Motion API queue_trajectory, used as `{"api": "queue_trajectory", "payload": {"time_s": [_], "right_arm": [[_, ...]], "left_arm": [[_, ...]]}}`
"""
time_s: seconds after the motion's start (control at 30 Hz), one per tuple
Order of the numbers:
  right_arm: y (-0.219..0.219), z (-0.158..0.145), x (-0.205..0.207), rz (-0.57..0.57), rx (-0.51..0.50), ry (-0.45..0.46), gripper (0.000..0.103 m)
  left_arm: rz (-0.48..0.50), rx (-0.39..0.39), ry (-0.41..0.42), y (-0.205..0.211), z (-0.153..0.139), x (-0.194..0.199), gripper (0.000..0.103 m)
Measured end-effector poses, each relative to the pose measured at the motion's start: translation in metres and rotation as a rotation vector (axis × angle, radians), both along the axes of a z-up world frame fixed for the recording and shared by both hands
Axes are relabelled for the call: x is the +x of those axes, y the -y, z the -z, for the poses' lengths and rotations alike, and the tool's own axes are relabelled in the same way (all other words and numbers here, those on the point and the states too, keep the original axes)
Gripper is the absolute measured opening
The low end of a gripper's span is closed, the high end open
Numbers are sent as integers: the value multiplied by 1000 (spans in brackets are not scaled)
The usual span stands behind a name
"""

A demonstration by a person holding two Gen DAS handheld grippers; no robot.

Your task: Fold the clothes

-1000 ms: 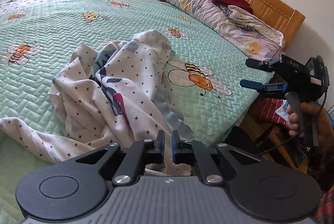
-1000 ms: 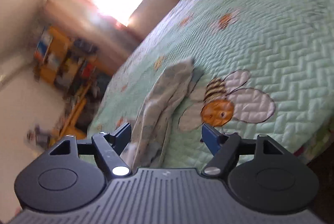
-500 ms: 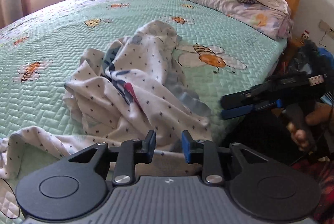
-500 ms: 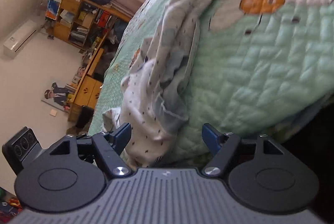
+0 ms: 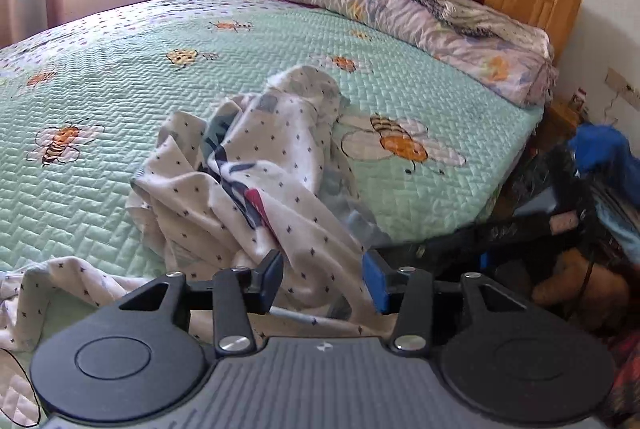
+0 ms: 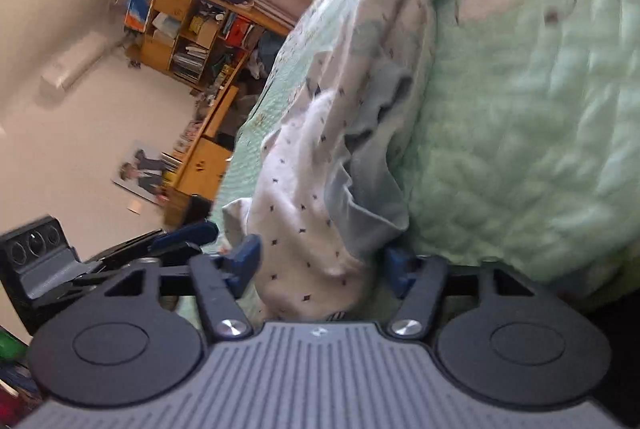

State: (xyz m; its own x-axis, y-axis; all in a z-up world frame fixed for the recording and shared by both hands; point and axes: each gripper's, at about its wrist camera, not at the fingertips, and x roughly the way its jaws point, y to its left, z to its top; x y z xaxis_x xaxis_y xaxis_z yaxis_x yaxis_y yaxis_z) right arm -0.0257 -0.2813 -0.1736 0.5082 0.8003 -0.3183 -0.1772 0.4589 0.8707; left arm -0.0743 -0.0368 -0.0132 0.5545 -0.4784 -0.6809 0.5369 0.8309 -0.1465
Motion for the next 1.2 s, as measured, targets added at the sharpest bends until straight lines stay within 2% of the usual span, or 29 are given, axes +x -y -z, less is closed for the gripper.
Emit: {"api": "queue_trajectory", "payload": {"time_s": [0.03, 0.07, 0.1, 0.13, 0.23, 0.33, 0.47, 0.53, 0.57, 0.67, 0.77, 0.83, 1.03, 1.2], "right_arm": [[0, 3, 0, 2, 1, -18, 45], [1, 5, 0, 2, 0, -31, 31], [2, 6, 1, 0, 6, -44, 11], [3, 6, 1, -4, 17, -52, 7], [4, -2, -3, -28, 12, -11, 7], [31, -27, -12, 21, 33, 78, 7], [94, -75, -40, 122, 40, 272, 7], [115, -90, -54, 121, -15, 361, 7], [123, -96, -59, 102, -49, 399, 7], [114, -90, -64, 65, -235, 399, 7], [96, -71, -65, 22, -255, 360, 7], [85, -58, -66, -6, -267, 333, 7], [81, -40, -77, -17, -205, 283, 7], [78, -31, -74, -11, -175, 263, 7]], "left_arm": [[-5, -4, 1, -1, -2, 2, 48], [-11, -8, 2, -2, -3, 3, 48], [-16, -11, 3, -4, -5, 5, 48], [-21, -8, 7, -3, -7, 7, 48], [-24, 14, 31, 5, -19, 17, 50], [-7, 31, 76, 12, -35, 23, 54], [50, 62, 146, 35, -53, 33, 61], [80, 77, 181, 46, -62, 38, 62], [96, 106, 198, 56, -62, 44, 63], [146, 210, 250, 88, -57, 62, 64], [195, 313, 301, 121, -53, 80, 64], [274, 446, 361, 150, -47, 83, 64], [685, 766, 508, 199, -7, 82, 64], [859, 871, 508, 221, 14, 106, 67]]}}
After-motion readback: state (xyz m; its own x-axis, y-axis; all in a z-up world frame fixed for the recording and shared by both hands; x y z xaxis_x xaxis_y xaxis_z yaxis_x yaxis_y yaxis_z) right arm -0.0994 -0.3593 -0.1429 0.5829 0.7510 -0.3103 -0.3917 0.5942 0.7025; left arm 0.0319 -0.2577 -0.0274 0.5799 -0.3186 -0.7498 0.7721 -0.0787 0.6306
